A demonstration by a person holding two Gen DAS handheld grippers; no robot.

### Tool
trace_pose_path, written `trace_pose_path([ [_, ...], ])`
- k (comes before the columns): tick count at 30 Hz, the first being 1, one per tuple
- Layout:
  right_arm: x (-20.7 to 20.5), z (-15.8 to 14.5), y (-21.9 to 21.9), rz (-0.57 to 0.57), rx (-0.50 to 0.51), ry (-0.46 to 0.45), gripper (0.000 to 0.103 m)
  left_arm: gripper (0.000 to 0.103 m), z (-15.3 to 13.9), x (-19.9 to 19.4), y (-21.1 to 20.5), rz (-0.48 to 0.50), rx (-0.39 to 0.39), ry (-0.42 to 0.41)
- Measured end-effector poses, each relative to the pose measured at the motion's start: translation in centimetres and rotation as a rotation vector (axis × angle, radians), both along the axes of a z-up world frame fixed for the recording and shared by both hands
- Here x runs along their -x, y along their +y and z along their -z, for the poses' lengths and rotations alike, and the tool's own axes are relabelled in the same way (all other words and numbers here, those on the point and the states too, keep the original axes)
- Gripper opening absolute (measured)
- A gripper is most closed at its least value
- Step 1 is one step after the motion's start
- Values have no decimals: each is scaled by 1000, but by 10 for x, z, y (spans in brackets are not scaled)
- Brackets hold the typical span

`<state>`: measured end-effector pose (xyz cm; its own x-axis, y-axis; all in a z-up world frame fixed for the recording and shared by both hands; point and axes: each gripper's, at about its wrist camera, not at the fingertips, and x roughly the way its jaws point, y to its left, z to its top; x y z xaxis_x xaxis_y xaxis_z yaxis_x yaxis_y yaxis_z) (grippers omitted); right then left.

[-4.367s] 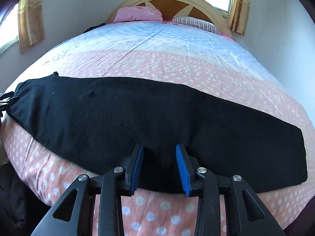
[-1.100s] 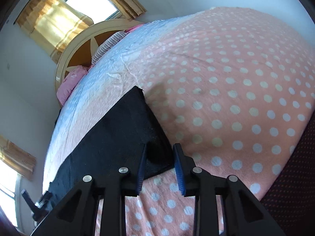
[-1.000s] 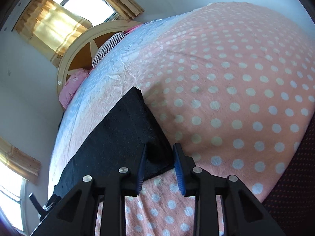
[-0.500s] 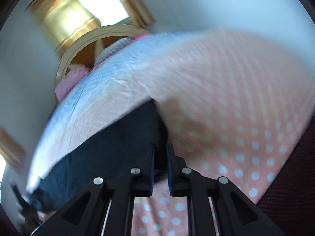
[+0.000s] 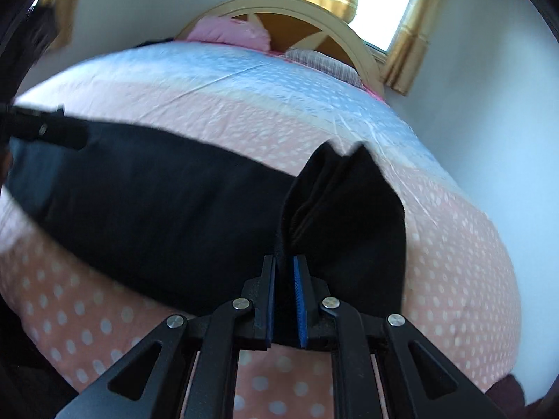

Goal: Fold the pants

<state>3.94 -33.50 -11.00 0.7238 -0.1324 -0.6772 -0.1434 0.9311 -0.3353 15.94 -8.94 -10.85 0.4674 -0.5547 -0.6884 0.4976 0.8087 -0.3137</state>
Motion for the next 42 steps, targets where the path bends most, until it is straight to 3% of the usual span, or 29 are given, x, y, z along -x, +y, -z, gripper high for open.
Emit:
trace_pose_path([
  [1,2,-2,1,-28,-3,5,14,99,1,0,-11,18,4,4],
  [4,8,-13,-16,-108,-148,28,37,99,3,2,-39,80,11,14],
  [8,29,-42,-62,-147,-369,-71,37,98,3,6,-72,153,34,32],
  [11,39,-55,-105,-49,-520,-193,38,97,2,6,-98,199,68,54],
  [13,40,-51,-140,132,-610,-283,41,97,0,5,-113,225,79,52],
  [15,35,-45,-158,231,-679,-296,44,97,-3,5,-129,242,82,50],
  [18,35,-40,-165,295,-675,-309,44,97,-3,3,-158,276,97,70],
  [29,39,-37,-174,293,-688,-308,46,88,1,-8,-238,289,38,72],
  [32,38,-36,-172,289,-682,-308,47,75,2,-9,-246,289,33,73],
  [34,39,-37,-169,282,-673,-310,49,56,2,-9,-248,290,20,66],
  [36,38,-37,-167,273,-668,-315,50,21,3,-9,-246,299,17,83],
  [38,39,-38,-165,263,-665,-320,50,13,2,-11,-244,308,38,102],
  [42,39,-40,-157,243,-652,-321,50,11,-12,-6,-225,298,90,126],
])
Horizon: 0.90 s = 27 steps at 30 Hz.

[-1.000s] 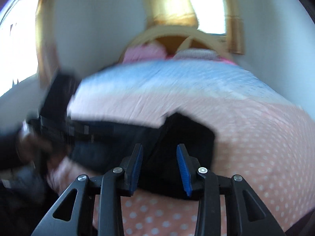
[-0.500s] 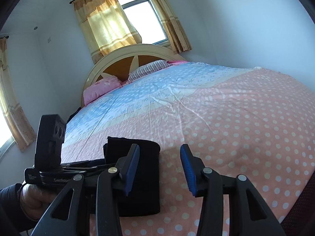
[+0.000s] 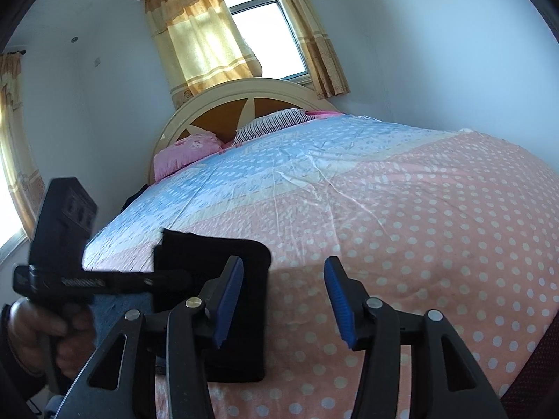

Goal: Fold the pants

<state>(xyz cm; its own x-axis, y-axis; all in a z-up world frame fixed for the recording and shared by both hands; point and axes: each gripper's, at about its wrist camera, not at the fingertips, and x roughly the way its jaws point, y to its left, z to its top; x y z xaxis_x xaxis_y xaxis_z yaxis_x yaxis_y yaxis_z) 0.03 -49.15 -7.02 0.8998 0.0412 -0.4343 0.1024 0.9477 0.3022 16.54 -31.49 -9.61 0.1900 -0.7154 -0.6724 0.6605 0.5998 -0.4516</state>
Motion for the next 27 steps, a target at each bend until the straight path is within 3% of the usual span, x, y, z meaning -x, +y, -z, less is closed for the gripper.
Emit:
trace_pose_path([
  [4,-1,-2,13,-37,25,-6,50,11,-15,0,27,-34,36,31],
  [10,-2,-2,30,-94,51,-12,51,10,-28,1,67,-92,75,13],
  [27,1,1,93,-306,159,-28,51,10,-21,-7,169,-295,194,87],
])
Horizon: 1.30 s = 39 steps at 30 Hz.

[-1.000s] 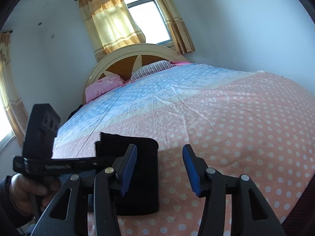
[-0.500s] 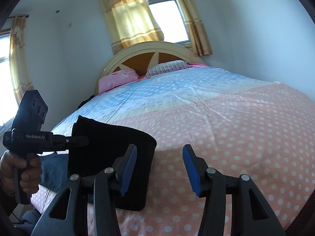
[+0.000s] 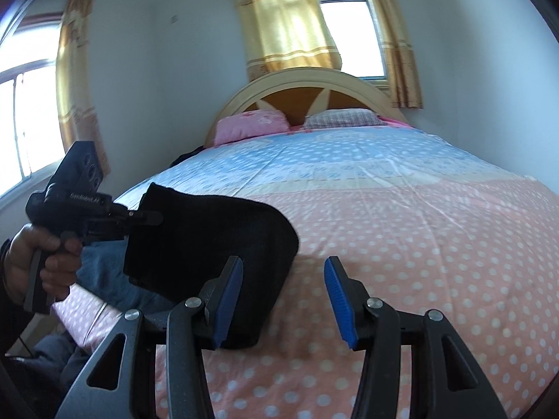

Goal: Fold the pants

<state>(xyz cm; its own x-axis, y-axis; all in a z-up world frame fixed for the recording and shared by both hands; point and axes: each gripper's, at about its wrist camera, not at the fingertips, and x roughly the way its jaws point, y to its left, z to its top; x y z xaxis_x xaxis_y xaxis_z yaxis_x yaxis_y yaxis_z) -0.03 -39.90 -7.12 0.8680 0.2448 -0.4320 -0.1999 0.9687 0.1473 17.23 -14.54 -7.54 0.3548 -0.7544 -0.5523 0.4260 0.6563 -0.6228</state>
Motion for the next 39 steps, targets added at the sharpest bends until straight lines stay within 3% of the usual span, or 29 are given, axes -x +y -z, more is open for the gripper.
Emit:
trace_pose_path([
  [10,4,3,30,-121,49,-5,51,10,23,-5,51,-104,73,121],
  [19,7,17,71,-218,177,23,51,10,41,-12,91,-171,109,223],
  [27,-1,40,99,-245,290,115,51,10,51,-12,115,-212,108,264],
  [31,-6,50,97,-243,298,170,51,10,59,-13,123,-221,101,282],
  [39,-3,39,92,-247,274,153,51,10,73,-13,122,-211,41,299],
])
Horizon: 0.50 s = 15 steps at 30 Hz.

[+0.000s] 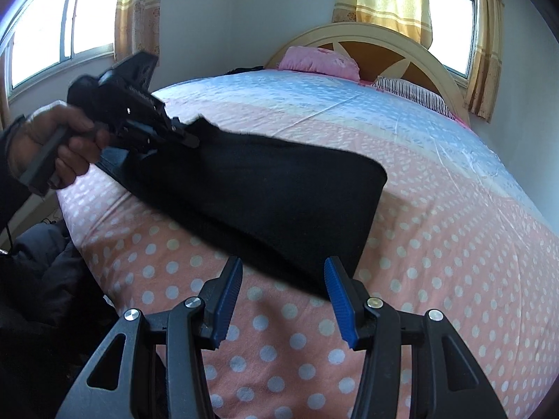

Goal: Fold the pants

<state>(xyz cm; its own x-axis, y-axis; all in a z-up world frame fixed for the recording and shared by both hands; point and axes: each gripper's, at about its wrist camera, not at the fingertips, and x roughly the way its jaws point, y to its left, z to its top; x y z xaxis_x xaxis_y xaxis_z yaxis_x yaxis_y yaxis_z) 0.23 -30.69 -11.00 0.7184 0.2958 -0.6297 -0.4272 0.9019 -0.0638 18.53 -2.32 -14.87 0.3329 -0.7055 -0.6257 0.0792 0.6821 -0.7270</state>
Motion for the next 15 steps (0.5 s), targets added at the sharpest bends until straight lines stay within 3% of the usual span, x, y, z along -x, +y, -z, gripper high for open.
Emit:
trace_pose_path([
  [4,-3,-21,-6,-16,-130,-20,51,15,7,-1,4,-4,-23,-4],
  [6,-10,-19,-2,-29,-148,0,60,18,10,-1,8,-12,-4,-3],
  [9,-29,8,7,-36,-88,142,61,19,9,2,14,-11,2,-19],
  [12,-26,8,11,-46,-43,121,61,23,5,4,18,-6,-9,-32],
  [15,-19,-16,15,-73,-87,60,61,30,-1,9,27,-11,-23,-46],
])
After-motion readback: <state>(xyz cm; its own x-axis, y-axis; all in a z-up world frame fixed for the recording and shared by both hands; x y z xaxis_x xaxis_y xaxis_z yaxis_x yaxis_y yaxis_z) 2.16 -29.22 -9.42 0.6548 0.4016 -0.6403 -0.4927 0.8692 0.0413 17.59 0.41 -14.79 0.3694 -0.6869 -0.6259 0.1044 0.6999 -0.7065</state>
